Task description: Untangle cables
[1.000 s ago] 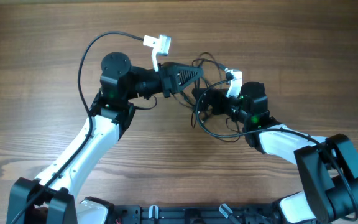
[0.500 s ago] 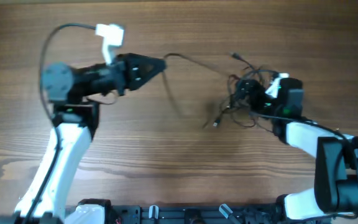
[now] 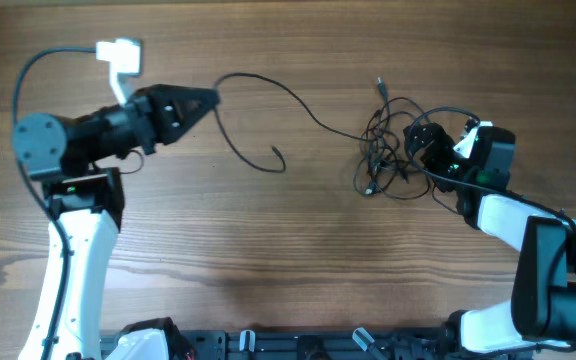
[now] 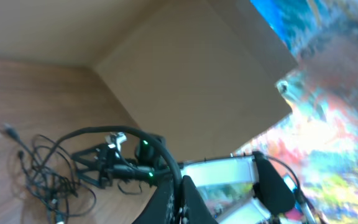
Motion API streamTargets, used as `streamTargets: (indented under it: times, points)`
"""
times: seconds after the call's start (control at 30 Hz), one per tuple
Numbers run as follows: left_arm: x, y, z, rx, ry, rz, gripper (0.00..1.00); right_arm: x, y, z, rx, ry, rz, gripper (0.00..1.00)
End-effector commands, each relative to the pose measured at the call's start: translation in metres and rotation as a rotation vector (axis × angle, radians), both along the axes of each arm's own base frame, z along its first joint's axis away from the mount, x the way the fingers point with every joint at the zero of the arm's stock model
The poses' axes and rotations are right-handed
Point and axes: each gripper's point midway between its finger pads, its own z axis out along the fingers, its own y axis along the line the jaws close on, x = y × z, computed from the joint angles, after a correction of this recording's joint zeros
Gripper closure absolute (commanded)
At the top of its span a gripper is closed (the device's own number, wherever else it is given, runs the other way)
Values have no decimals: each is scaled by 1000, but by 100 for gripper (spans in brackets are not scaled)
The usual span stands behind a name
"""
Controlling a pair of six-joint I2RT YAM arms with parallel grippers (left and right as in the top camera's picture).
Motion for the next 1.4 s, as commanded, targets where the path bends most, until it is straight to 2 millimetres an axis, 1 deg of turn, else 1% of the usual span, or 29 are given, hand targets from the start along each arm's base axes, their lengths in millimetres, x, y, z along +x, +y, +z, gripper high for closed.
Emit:
streamTargets:
  times: [0.0, 0.03, 0.1, 0.17, 0.23, 0.3, 0.33, 0.4, 0.47, 0.5, 0.53, 0.57, 0.6, 0.63, 0.67, 0.7, 0.77, 0.8, 0.83, 0.9, 0.93, 0.97, 1.03, 1.07, 1.1, 1.17, 1.2, 1.3, 1.37]
  points:
    - [-5, 6, 8, 6, -10, 7, 96, 0, 56, 48, 38, -305, 390, 0]
    - [-6, 5, 8, 6, -11, 3, 96, 0, 69, 60, 26, -384, 453, 0]
    - [-6, 3, 9, 4, -11, -2, 96, 0, 85, 62, 8, -400, 482, 0]
    - [-6, 1, 9, 1, -11, -1, 96, -3, 103, 47, 10, -310, 455, 0]
    - [-3, 1, 10, -6, -12, 12, 96, -14, 129, 27, 23, -179, 419, 0]
    - [-3, 1, 10, -7, -12, 13, 96, -20, 144, 15, -20, -118, 373, 0]
    - [-3, 1, 10, -7, -12, 12, 96, -21, 146, 9, -51, -94, 336, 0]
    - [-3, 1, 10, -7, -11, 12, 96, -27, 137, -11, -93, 20, 206, 0]
    - [-3, 1, 10, -7, -11, 12, 96, -29, 131, -18, -92, 65, 137, 3]
    - [-3, 1, 10, -7, -11, 12, 96, -30, 123, -24, -80, 123, 59, 17]
    - [-3, 1, 10, -7, -11, 12, 96, -30, 121, -26, -85, 142, 37, 35]
    - [-3, 1, 10, -7, -10, 12, 96, -29, 121, -26, -88, 139, 41, 48]
    - [-3, 1, 10, -7, -9, 12, 96, -27, 121, -25, -98, 133, 47, 56]
    - [-4, 1, 10, -8, -2, 8, 96, -23, 121, -24, -108, 122, 53, 82]
    - [-6, 0, 9, -8, 15, -6, 96, -16, 118, -19, -124, 98, 55, 95]
    - [-10, -1, 7, -4, 36, -29, 96, -6, 108, -11, -152, 62, 57, 95]
    - [-10, 1, 7, -10, 64, -29, 96, 2, 87, 0, -189, 38, 38, 95]
    - [-8, 4, 7, -13, 72, -19, 96, 4, 73, 6, -200, 33, 13, 96]
    - [-7, 10, 7, -12, 73, -2, 96, 5, 50, 14, -211, 34, -33, 95]
    - [-1, 28, 6, -13, 73, 56, 96, 4, 10, 28, -236, 31, -109, 95]
    - [2, 40, 6, -15, 72, 93, 96, 2, -14, 34, -248, 31, -161, 96]
    - [6, 57, 7, -18, 72, 150, 96, -2, -39, 39, -257, 39, -220, 96]
    - [12, 88, 7, -24, 70, 252, 96, -11, -77, 41, -244, 68, -319, 96]
    - [13, 100, 7, -25, 70, 288, 96, -13, -84, 41, -234, 73, -335, 95]
    - [13, 118, 7, -27, 69, 342, 96, -14, -90, 42, -202, 72, -338, 95]
    - [12, 149, 7, -30, 68, 440, 96, -15, -90, 43, -159, 66, -321, 95]
    - [11, 158, 7, -31, 68, 468, 96, -15, -90, 43, -160, 66, -321, 95]
    - [8, 181, 7, -36, 66, 543, 96, -14, -78, 43, -174, 52, -244, 95]
    - [7, 199, 9, -46, 60, 611, 96, -21, -89, 35, -226, 100, -291, 95]
